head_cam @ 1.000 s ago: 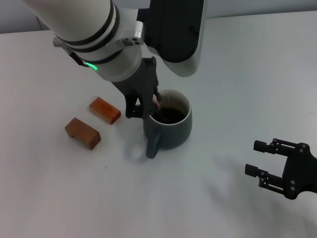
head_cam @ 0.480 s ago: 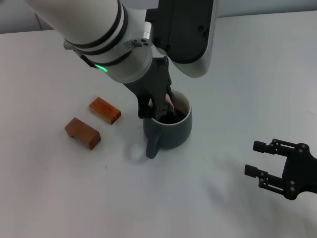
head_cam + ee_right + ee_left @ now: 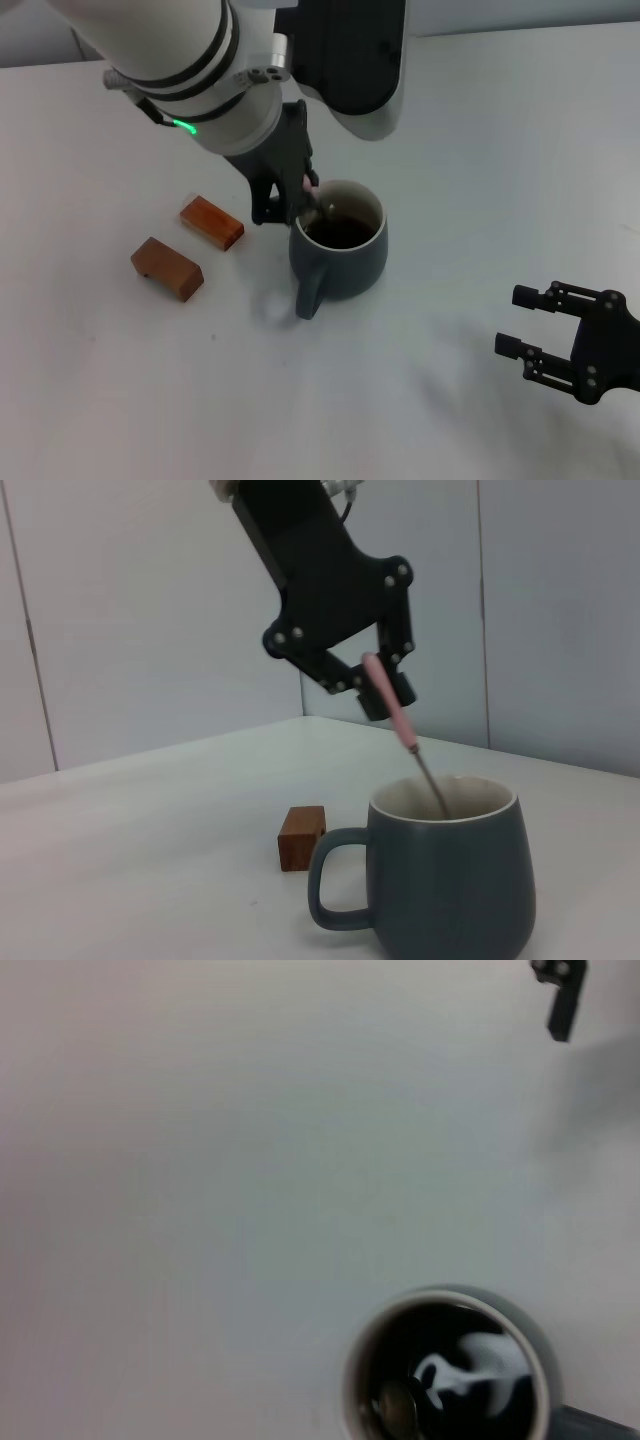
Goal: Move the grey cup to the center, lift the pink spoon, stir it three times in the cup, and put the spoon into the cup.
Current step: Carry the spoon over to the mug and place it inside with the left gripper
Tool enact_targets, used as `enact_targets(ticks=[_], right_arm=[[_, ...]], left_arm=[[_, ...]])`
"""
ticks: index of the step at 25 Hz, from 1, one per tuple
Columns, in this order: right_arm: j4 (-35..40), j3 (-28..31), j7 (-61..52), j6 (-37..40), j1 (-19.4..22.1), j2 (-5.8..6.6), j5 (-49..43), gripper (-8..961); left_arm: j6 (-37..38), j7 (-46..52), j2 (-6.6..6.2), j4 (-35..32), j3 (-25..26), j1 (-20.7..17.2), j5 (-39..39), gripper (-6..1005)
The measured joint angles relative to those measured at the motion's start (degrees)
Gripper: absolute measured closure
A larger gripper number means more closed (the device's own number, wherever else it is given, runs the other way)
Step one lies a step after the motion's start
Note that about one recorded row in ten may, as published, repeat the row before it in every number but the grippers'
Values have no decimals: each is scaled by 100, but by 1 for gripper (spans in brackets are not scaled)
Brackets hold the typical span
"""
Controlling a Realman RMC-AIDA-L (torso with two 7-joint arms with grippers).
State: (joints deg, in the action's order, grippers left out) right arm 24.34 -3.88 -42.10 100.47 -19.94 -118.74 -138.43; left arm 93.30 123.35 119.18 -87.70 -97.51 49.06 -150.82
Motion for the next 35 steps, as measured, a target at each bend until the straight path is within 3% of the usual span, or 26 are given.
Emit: enact_targets(ticks=[10,16,27,35], right_arm=[[0,-25,0,0,-21,0,0,347],[0,-25,0,-1,-11,0,0,348],[0,-16,0,18,-16,0,0,350],[0,-10,-2,36,-42,11,0,351]], left_arm=[[173,-40,0,-14,20,-10,524,839],[-307,-8,0,12,-78,-93,369,837],[153,29,0,79,-8,-39,250,835],[-279,69,0,117,-147,-99,471,834]])
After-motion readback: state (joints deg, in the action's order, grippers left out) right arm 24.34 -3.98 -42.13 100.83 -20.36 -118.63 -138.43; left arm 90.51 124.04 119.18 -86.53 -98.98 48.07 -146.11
